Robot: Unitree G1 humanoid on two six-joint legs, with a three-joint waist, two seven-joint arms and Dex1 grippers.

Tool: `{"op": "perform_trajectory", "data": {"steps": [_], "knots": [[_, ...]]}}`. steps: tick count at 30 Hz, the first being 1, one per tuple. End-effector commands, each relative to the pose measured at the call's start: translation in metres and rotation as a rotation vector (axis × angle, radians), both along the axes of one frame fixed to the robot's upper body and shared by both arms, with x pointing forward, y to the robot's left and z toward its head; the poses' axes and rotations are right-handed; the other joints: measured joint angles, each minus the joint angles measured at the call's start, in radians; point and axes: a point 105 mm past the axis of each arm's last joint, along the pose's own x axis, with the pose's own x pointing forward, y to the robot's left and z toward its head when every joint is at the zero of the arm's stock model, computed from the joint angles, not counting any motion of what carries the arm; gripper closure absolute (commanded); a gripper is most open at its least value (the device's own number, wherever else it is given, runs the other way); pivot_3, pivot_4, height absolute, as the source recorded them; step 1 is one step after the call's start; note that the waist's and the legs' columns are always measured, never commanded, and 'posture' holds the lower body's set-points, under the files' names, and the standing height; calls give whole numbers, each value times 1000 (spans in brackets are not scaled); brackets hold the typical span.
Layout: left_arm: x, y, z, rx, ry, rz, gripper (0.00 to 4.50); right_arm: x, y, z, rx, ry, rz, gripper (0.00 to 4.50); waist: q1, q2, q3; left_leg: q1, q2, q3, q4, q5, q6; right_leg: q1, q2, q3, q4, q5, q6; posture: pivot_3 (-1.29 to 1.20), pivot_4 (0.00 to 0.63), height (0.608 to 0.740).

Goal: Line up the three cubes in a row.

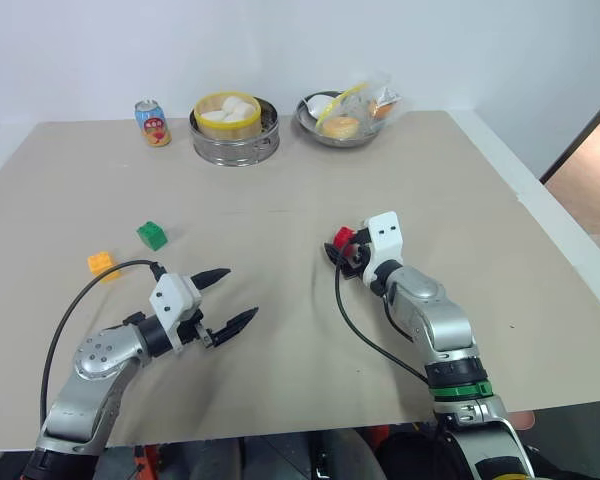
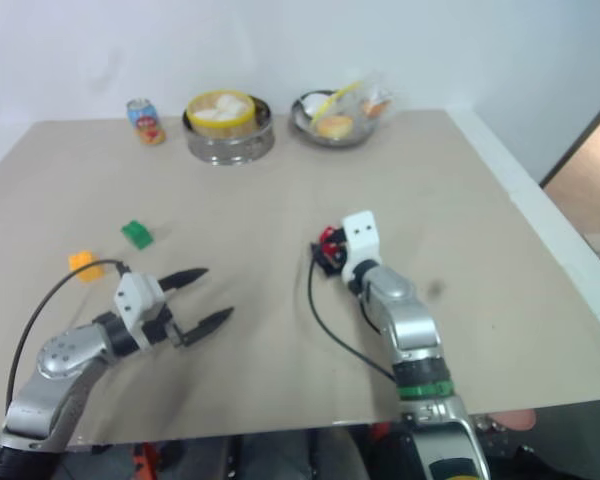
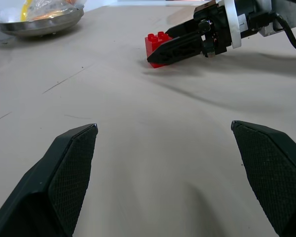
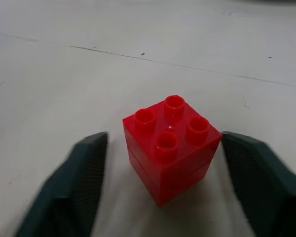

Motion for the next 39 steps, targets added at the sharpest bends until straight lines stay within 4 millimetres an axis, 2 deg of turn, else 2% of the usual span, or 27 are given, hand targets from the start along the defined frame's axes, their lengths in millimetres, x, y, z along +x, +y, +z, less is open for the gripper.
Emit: {"op": "perform_trajectory", "data": {"steps": [1, 3, 4, 9, 14, 19, 22, 24, 29, 39], "knots": [[-2, 1, 9, 7, -44, 2, 0, 3, 0, 16, 21, -56, -9, 2081, 0, 0, 0, 0, 0, 0, 0, 0, 0, 0, 1, 0, 0, 0, 0, 0, 150, 740], [-1, 1, 8, 9, -44, 4, 0, 4, 1, 16, 25, -56, -10, 2717, 0, 0, 0, 0, 1, 0, 0, 0, 0, 0, 1, 0, 0, 0, -1, 0, 150, 740], [-1, 1, 8, 9, -44, 5, 0, 4, 1, 16, 25, -57, -11, 2741, 0, 0, 0, 0, 1, 0, 0, 0, 0, 0, 2, 0, 0, 1, -1, 0, 150, 740], [0, 2, 8, 11, -45, 8, 0, 5, -1, 17, 5, -68, -29, 2748, 0, 0, 0, 0, 2, 0, 0, 0, 0, -1, 3, 1, 0, 1, -2, 0, 150, 740], [0, 5, 7, 16, -43, 13, 0, -2, 5, 26, -13, -105, 29, 2748, 0, 0, 0, 0, 3, 1, 0, 0, 0, -1, 3, 1, 0, 1, -2, 0, 150, 740], [-4, 13, 6, 30, -37, 13, 0, -33, 28, 36, -35, -136, 238, 2748, 0, 0, 0, 0, 3, 1, 0, -1, 1, -2, 3, 2, 0, 1, -3, 0, 150, 740], [-9, 18, 6, 29, -30, 2, 0, -61, 44, 33, -33, -105, 432, 2748, 0, 0, 0, 0, 3, 1, 0, -1, 2, -2, 4, 2, 0, 0, -3, 0, 150, 740], [-12, 21, 5, 28, -22, -7, 0, -72, 49, 30, -44, -88, 514, 2748, 0, 0, 0, 0, 4, 1, 0, -1, 2, -2, 4, 1, 0, 0, -3, 0, 150, 740], [-22, 22, -1, 39, 1, -32, 0, -83, 61, 27, -68, -77, 618, 2748, 0, 0, 0, 1, 4, 2, 0, -1, 2, -2, 3, 1, 0, 1, -4, 0, 150, 740], [-30, 21, 1, 24, -18, -3, 0, -88, 76, 16, -123, -86, 656, 2748, 0, 0, 0, 0, 4, 2, 0, -2, 1, -2, 3, 2, 0, 1, -4, 0, 150, 740]]}}
